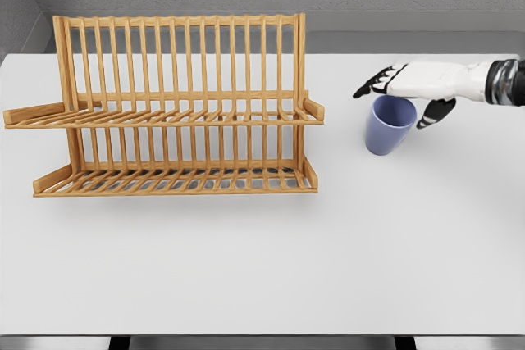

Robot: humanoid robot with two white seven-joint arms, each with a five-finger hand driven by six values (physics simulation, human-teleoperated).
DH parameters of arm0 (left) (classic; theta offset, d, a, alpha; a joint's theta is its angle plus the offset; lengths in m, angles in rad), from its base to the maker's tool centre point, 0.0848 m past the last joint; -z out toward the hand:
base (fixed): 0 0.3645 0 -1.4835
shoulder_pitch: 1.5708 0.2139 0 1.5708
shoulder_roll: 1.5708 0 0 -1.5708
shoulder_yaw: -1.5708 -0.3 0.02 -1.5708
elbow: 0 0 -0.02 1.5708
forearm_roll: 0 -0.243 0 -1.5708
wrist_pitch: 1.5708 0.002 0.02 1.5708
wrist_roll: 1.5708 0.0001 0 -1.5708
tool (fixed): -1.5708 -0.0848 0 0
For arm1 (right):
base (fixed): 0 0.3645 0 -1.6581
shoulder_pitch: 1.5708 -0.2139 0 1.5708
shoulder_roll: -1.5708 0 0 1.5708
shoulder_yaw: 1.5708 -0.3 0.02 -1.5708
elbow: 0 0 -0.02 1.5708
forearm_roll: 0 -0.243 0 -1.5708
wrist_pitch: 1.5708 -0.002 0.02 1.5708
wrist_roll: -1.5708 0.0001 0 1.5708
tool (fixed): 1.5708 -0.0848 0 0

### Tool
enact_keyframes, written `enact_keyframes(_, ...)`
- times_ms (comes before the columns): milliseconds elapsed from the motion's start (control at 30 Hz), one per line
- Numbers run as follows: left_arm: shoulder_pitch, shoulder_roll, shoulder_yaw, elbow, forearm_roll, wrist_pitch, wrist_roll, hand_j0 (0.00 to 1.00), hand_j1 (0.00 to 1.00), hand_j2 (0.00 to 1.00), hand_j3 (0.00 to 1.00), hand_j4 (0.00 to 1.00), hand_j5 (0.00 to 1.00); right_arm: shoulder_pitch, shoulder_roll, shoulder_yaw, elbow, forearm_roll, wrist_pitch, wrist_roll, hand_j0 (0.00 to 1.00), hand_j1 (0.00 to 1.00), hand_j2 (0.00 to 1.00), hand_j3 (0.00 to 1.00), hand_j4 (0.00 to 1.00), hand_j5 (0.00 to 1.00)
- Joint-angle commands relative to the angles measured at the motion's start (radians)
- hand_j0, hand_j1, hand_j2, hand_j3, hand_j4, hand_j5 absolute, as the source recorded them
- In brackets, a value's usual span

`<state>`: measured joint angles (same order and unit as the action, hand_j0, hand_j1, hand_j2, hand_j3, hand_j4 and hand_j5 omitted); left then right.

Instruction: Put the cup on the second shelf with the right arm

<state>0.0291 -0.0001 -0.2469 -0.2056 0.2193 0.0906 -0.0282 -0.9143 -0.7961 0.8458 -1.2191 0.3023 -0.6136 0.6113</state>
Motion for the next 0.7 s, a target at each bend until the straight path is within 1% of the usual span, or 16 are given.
enact_keyframes(0,0.002,0.0,0.0,0.0,0.0,0.0,0.001,1.0,1.0,1.0,1.0,1.0,1.0,0.0,0.003,0.016,-0.004,-0.003,0.003,0.0,1.0,1.0,1.0,1.0,1.0,1.0)
enact_keyframes(433,0.0,0.0,0.0,0.0,0.0,0.0,0.001,1.0,1.0,1.0,1.0,1.0,1.0,0.0,0.003,0.044,-0.002,-0.005,0.003,0.0,1.0,1.0,1.0,1.0,1.0,1.0)
enact_keyframes(467,0.0,0.0,0.0,0.0,0.0,0.0,-0.001,1.0,1.0,1.0,1.0,1.0,1.0,0.0,0.003,0.044,0.0,-0.005,0.003,0.0,0.88,0.88,0.88,0.88,0.88,0.88)
enact_keyframes(500,0.0,0.0,0.0,0.0,0.0,0.0,-0.001,1.0,1.0,1.0,1.0,1.0,1.0,0.0,0.003,0.044,-0.002,-0.006,0.003,0.0,0.7,0.7,0.7,0.7,0.7,0.7)
enact_keyframes(533,0.0,0.0,0.0,0.0,0.0,0.0,-0.001,1.0,1.0,1.0,1.0,1.0,1.0,0.0,0.003,0.042,-0.002,-0.009,0.003,0.0,0.61,0.61,0.61,0.61,0.61,0.61)
enact_keyframes(667,0.002,0.0,0.0,0.0,0.0,0.0,0.001,1.0,1.0,1.0,1.0,1.0,1.0,0.0,0.003,0.041,-0.002,-0.011,0.003,0.0,0.59,0.59,0.59,0.59,0.59,0.59)
